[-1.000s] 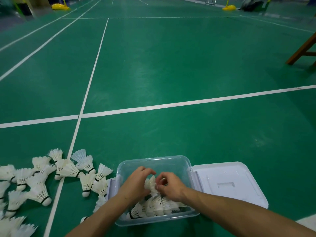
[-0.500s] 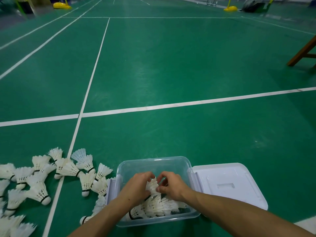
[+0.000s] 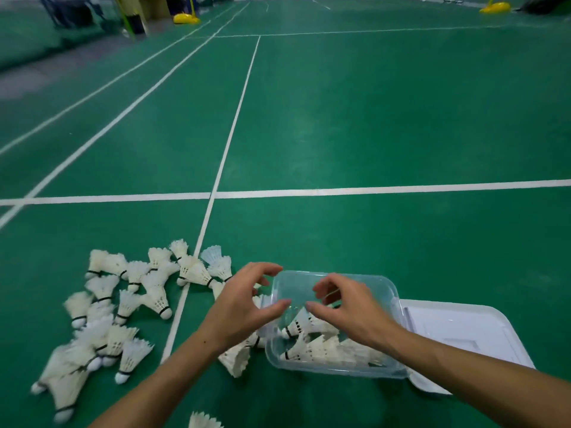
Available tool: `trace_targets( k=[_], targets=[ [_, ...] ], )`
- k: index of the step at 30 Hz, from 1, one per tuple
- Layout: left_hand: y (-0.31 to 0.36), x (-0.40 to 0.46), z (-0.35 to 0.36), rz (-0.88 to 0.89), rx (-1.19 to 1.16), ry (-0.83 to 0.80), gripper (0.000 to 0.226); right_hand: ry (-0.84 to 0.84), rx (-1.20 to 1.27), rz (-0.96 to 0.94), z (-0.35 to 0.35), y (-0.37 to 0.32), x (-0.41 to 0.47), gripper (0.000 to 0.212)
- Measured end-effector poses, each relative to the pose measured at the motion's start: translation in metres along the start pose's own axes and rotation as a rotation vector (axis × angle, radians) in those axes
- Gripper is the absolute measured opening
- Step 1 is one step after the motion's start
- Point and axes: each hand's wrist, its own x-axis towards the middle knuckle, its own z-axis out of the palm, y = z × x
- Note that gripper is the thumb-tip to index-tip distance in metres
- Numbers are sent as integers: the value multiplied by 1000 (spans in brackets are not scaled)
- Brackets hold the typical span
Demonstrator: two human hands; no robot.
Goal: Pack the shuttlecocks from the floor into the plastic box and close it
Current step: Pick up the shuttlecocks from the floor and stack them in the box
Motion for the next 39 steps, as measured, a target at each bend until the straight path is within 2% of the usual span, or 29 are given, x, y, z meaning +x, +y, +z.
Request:
trace_targets(
  k=[4,10,16,22,26,30,36,39],
  targets=[
    [-31,-20,-56,-116,-4,112,64,-42,-21,-129,20,-60,25,42],
    [-111,-60,-105,-299,80,181,68,-147,-272,-269,64,-109,80,51],
    [-168,-59,-85,-436,118,109,70,-188,-448,-298,119,-113,119,56],
    [-182,-16,-33,-435,79,-29,88,-328,-668,-253,127,-90,152,59],
    [-186,1,-12,-454,60,-34,83,-492,-661,-163,127,-81,173,59],
    [-189,9,3,-478,102,-87,77,-583,-632,-126,140,-72,186,56],
    [-191,11,16,-528,151,-103,88,-624,-539,-67,152,-59,197,56],
    [-190,11,20,-532,158,-104,75,-633,-498,-13,153,-56,201,51]
  ],
)
